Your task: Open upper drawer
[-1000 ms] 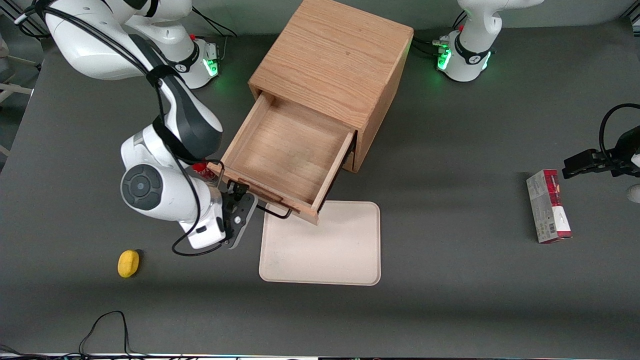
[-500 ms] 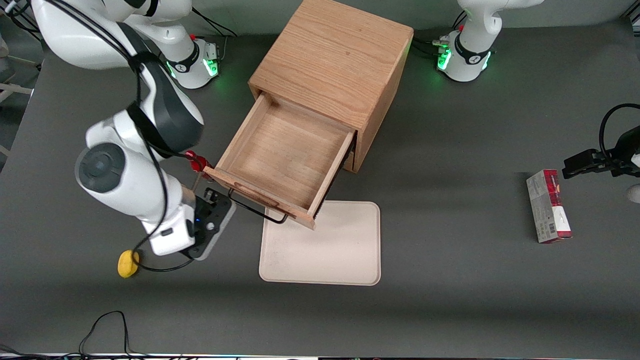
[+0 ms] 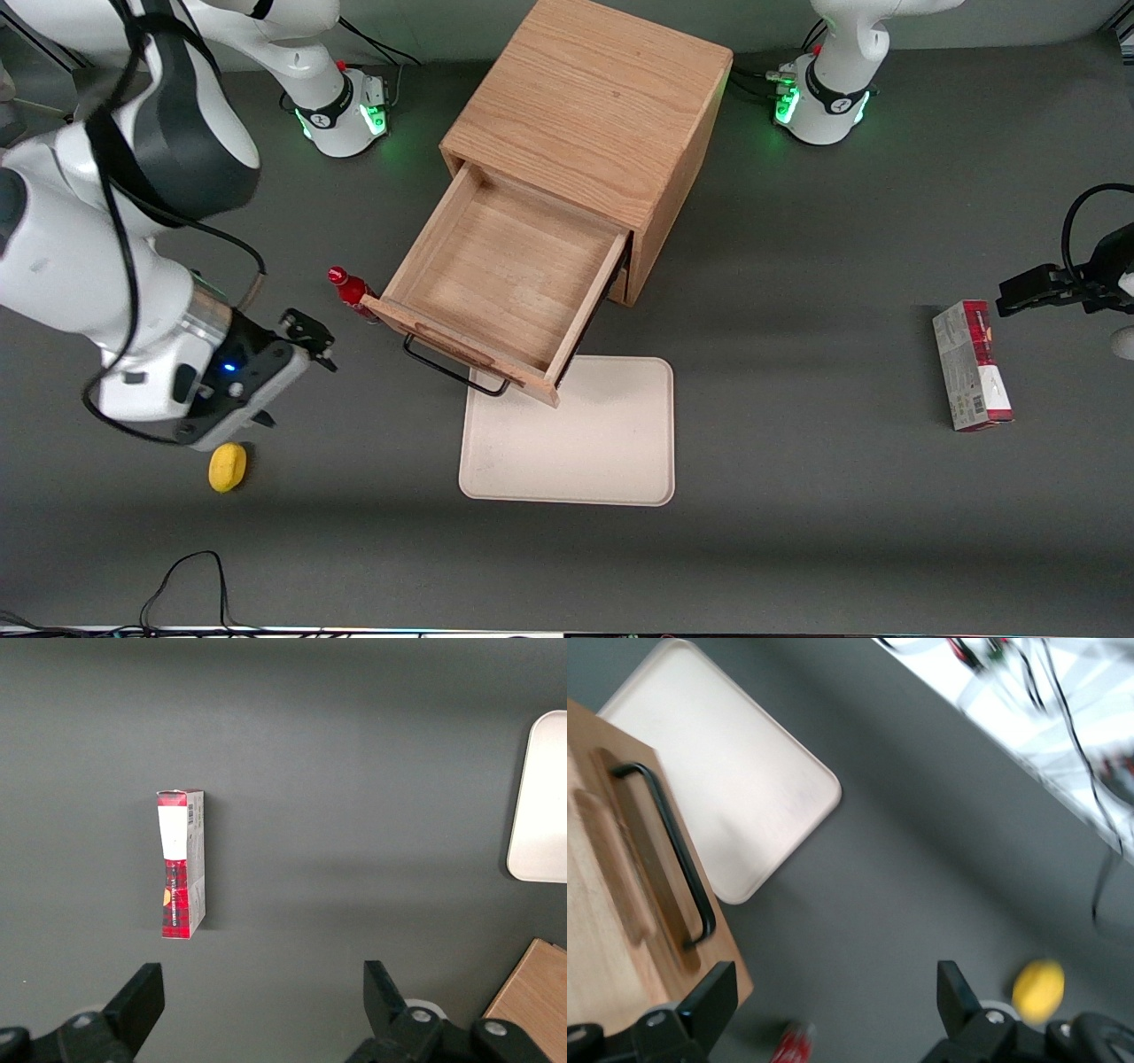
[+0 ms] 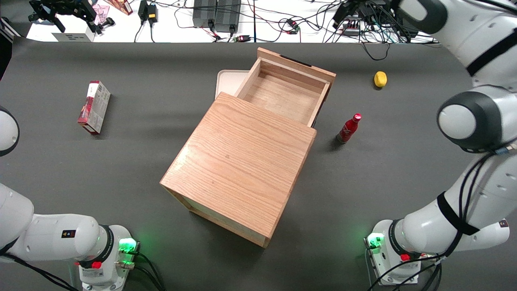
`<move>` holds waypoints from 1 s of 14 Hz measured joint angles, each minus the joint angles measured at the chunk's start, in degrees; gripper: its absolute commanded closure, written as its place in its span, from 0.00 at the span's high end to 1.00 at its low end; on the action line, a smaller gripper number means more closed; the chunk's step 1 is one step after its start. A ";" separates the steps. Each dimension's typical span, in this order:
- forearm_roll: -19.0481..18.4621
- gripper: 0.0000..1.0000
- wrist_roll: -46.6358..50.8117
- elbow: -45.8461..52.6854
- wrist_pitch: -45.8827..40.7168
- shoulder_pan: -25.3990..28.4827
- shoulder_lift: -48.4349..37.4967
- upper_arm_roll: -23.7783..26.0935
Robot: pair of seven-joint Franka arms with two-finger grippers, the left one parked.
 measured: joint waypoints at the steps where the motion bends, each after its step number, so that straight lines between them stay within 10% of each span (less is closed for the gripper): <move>1: 0.87 1.00 4.54 -5.03 -0.02 -0.03 -4.07 -1.64; 8: 5.21 1.00 15.26 -35.47 -1.19 -0.28 -33.01 -13.23; 14: 2.15 1.00 23.97 -36.67 -2.75 -0.06 -33.81 -12.86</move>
